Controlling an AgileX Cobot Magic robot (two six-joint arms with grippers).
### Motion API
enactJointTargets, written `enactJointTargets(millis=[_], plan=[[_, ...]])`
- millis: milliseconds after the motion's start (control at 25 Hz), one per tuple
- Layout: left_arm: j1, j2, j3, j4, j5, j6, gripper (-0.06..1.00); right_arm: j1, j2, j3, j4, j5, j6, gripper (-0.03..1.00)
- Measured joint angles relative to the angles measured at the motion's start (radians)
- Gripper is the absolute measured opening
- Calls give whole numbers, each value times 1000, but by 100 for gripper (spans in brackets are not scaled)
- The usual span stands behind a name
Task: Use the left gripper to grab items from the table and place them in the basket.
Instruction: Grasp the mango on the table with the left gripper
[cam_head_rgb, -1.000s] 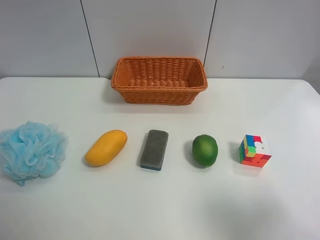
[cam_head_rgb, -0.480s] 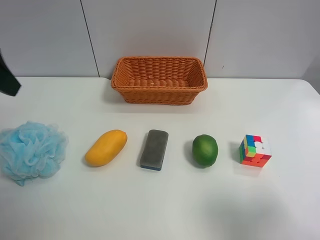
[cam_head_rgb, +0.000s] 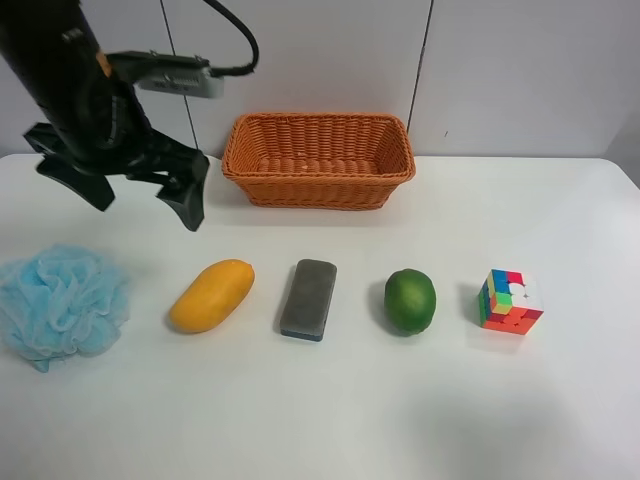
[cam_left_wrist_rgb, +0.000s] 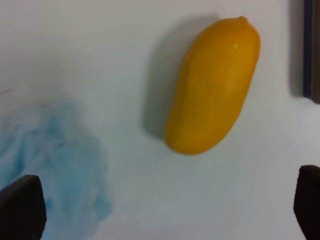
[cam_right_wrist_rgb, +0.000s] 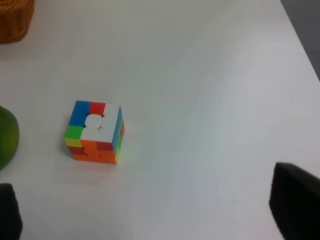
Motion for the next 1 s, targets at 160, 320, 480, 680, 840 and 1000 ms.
enactJointTargets(millis=[160,320,480,680,840,1000], plan=[[-3,101,0,-33,-59,0,99,0,0,0,0,0,0,99],[-3,183,0,-36,-93,-1,99,0,0,0,0,0,0,99],[-3,245,0,-39,-114,-1,99,0,0,0,0,0,0,99],[-3,301,-1,-70,-117,15,99,0,0,0,0,0,0,99],[-3,350,-1,-118,-126,52,99,0,0,0,0,0,0,99],[-3,372,-1,-135,-160,82,99,0,0,0,0,0,0,99]])
